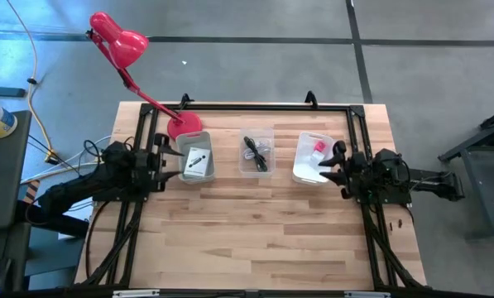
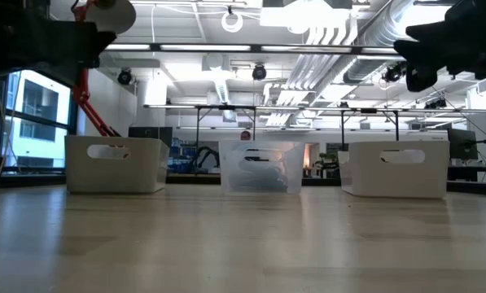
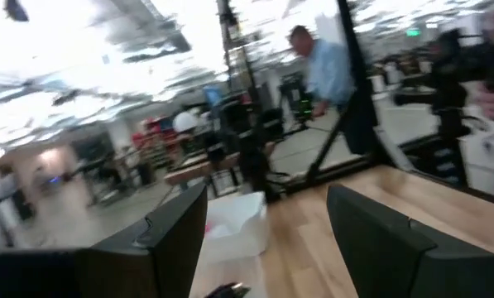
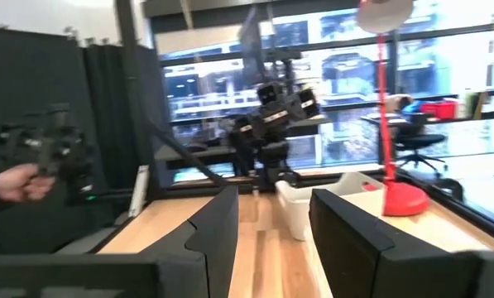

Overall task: Pick and place items into bin
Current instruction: Return to Home Position

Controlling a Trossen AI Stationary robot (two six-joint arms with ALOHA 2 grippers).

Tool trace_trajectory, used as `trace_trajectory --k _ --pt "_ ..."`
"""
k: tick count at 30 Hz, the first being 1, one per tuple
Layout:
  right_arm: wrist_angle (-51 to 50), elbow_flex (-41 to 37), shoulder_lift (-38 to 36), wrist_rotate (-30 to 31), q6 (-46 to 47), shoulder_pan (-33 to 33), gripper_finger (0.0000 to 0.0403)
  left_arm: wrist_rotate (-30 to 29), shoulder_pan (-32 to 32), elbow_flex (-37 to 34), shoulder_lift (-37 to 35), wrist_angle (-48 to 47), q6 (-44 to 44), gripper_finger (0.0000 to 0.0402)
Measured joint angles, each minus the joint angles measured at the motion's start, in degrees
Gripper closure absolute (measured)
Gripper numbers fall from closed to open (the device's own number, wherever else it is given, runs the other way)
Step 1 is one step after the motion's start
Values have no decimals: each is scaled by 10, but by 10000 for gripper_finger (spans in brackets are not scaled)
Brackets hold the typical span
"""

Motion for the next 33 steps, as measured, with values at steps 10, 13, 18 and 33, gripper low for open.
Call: trace_trajectory --k 10,13,18,33 --pt "-7 0 0 48 25 0 261 -88 -63 -3 0 -29 -26 165" --pt "-9 0 0 51 25 0 261 -147 -139 -3 0 -18 9 165" --pt "-14 0 0 46 26 0 261 -290 -261 -3 0 -48 69 165" --pt "-31 0 0 30 41 7 261 -402 -311 -3 0 -103 141 165"
